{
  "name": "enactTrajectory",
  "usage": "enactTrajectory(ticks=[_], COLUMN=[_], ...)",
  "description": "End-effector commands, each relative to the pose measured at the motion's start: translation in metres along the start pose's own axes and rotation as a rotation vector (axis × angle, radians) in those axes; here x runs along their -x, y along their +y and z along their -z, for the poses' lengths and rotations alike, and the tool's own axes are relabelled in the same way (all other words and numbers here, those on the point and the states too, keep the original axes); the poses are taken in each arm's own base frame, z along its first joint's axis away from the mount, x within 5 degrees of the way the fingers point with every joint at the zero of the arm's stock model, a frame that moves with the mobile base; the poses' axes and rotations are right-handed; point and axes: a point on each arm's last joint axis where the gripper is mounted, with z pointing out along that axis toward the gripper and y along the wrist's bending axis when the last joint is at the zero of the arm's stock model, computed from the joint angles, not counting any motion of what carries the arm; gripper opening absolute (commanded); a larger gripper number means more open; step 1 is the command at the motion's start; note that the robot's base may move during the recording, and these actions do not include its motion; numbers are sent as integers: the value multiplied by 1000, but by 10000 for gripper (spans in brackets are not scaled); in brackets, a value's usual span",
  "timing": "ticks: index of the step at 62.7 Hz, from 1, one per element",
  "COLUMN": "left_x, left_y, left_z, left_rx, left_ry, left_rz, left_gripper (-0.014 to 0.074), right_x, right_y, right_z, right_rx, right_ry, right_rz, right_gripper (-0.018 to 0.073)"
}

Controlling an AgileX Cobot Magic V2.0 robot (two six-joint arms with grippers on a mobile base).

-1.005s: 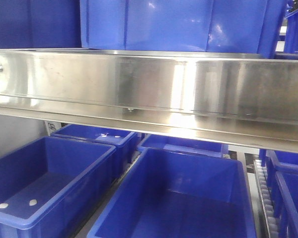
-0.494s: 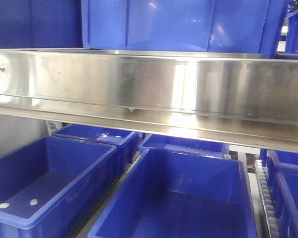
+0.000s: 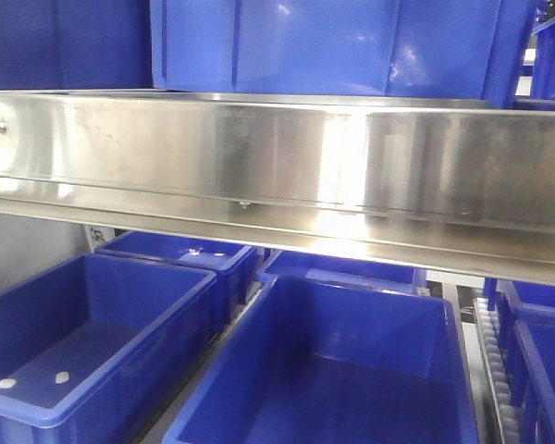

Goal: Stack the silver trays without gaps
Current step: 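Lower the held tray onto the silver tray on the shelf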

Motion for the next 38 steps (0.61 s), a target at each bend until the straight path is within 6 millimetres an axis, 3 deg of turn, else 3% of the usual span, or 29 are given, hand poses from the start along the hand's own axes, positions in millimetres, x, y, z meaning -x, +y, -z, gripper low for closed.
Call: enactTrajectory(ticks=[1,17,38], left_x=[23,59,60], left_y=[-6,2,13], left_z=[12,-32,-95], left_rx=[-82,-31,16], left_ry=[-162,-182,-62], left_rz=[-42,-59,-45], left_gripper=[-48,-48,-48], right_x=[9,21,27], right_y=[-10,-21,-12], right_z=[17,-14,-86], right_rx=[28,-29,-89], right_ry=[-56,-19,85], right_rz=[-41,-95,-78], right_gripper=[55,55,55])
